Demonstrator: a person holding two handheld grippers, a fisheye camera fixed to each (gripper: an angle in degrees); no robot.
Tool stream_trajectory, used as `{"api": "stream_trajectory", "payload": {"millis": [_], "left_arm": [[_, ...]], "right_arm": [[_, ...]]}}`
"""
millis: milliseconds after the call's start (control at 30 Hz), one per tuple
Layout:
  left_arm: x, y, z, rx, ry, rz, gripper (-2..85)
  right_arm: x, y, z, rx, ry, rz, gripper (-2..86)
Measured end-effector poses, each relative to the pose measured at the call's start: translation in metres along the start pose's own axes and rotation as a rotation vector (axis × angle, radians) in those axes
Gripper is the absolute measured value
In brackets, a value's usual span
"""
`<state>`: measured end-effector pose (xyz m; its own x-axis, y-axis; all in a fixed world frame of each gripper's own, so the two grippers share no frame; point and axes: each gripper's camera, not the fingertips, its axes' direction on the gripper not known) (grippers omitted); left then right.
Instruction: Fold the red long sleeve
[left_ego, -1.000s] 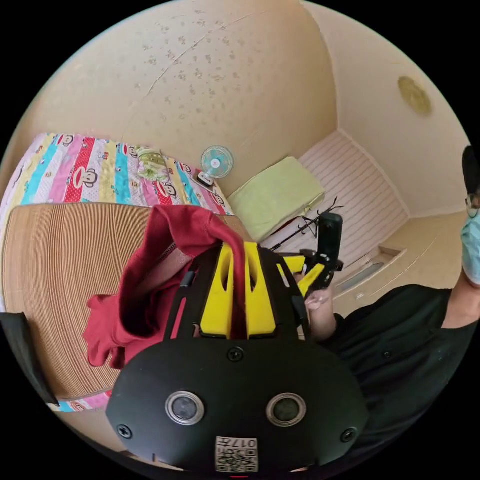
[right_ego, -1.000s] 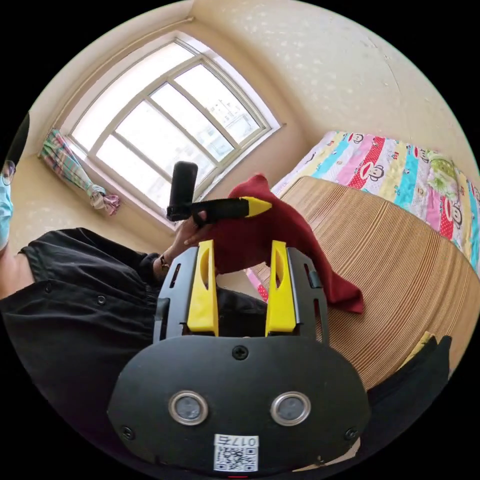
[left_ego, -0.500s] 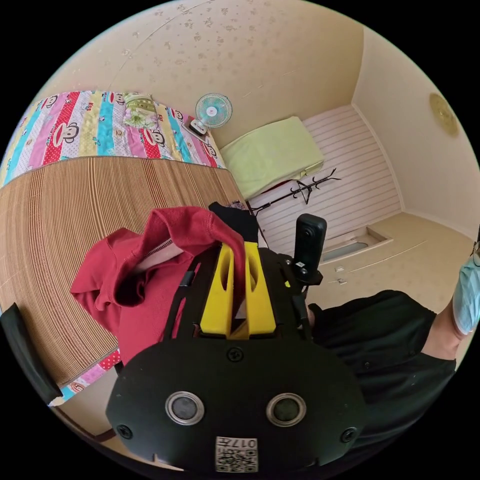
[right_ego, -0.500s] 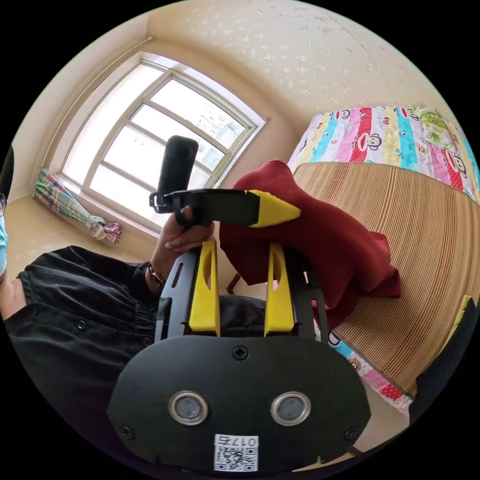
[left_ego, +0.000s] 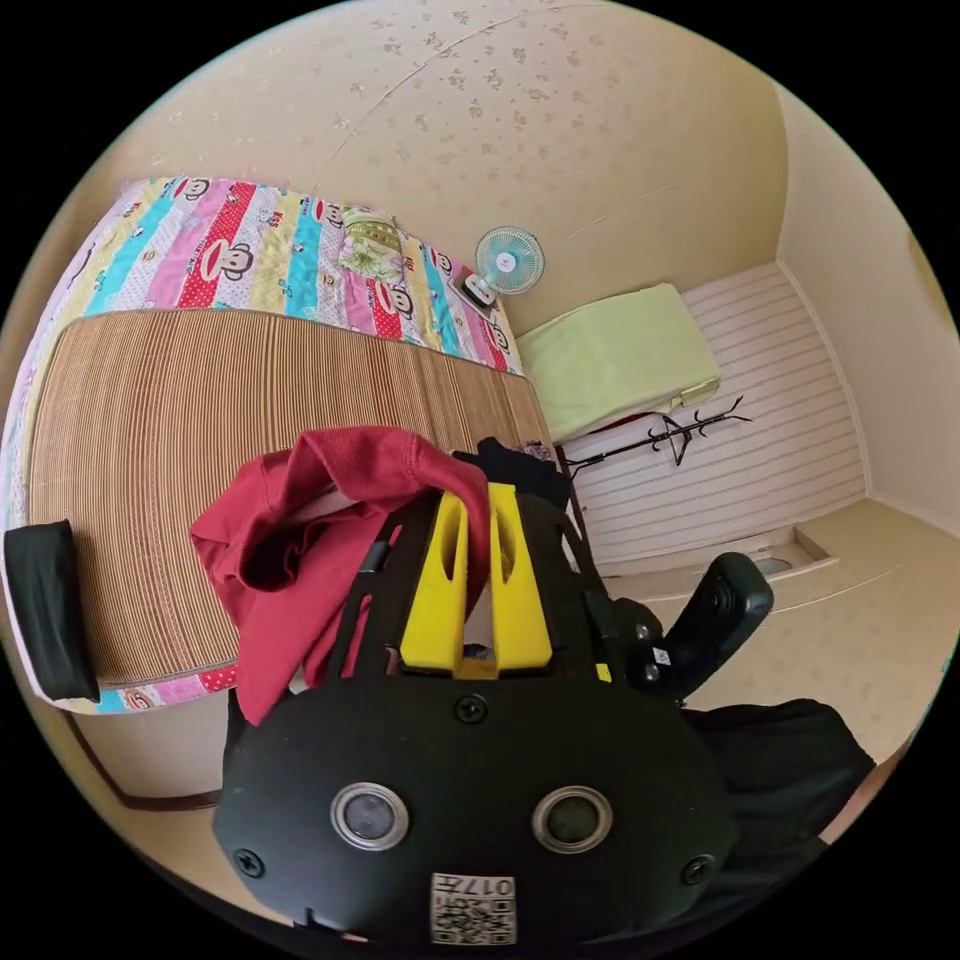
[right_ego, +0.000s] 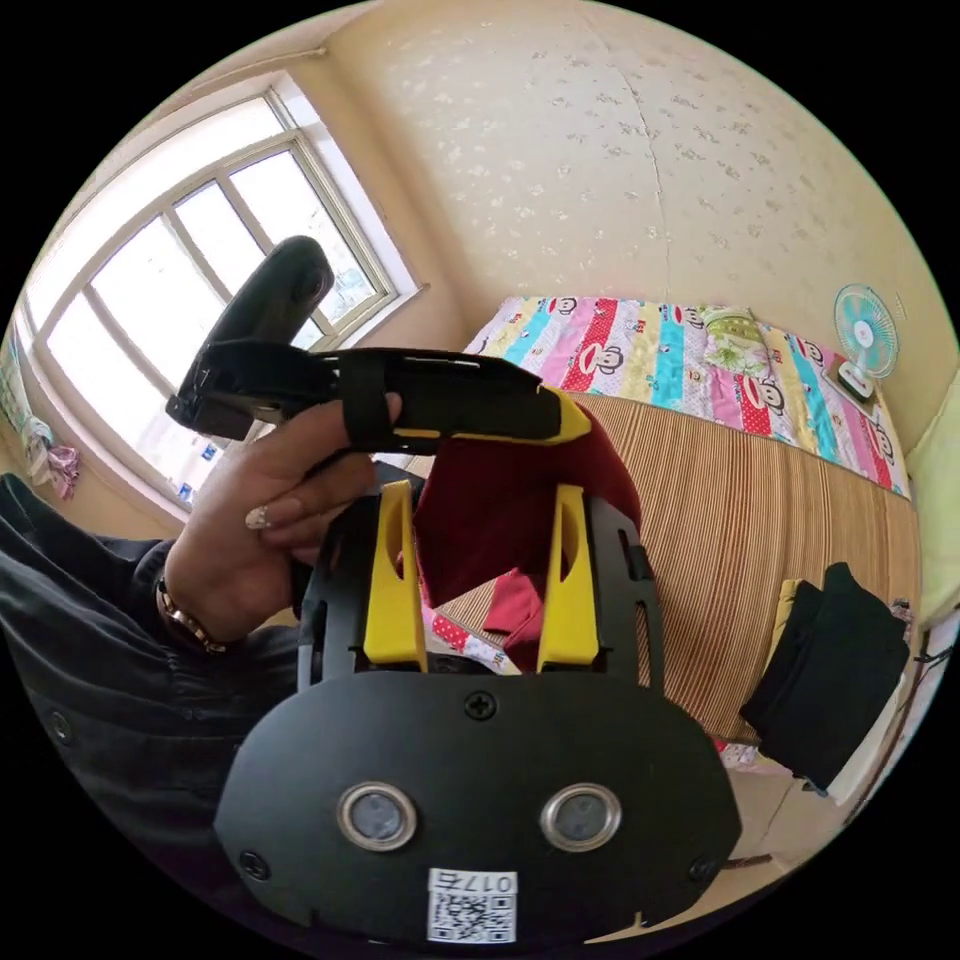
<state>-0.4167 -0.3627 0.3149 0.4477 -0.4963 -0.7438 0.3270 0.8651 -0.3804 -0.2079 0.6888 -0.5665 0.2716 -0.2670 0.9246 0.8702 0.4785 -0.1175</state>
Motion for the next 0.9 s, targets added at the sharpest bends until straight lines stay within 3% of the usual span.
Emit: {"api": "stream_trajectory", "payload": {"millis": [133, 267, 400, 533, 667, 900], "left_arm": [[0.002, 0.007, -0.017, 0.015, 0.014, 0.0, 3.8], [0.006, 0.017, -0.044, 0.052, 0.233, 0.12, 6.6], [0.004, 0.044, -0.097, 0.169, 0.447, 0.24, 9.9], [-0.011, 0.08, -0.13, 0.202, 0.396, 0.218, 11.3], [-0.015, 0.112, -0.135, 0.107, 0.17, 0.24, 13.5], [0.095, 0.123, -0.099, 0.027, 0.079, 0.568, 18.9]], "right_arm": [[-0.022, 0.005, 0.019, 0.013, 0.284, -0.119, 4.9], [-0.049, 0.002, -0.001, 0.21, 0.565, -0.224, 3.0], [-0.047, -0.03, -0.039, 0.332, 0.6, -0.214, 1.8], [-0.052, -0.051, -0.081, 0.439, 0.621, -0.213, 1.5], [-0.068, -0.061, -0.143, 0.566, 0.611, -0.234, 1.5], [-0.088, -0.08, -0.232, 0.679, 0.671, -0.21, 1.8]]}}
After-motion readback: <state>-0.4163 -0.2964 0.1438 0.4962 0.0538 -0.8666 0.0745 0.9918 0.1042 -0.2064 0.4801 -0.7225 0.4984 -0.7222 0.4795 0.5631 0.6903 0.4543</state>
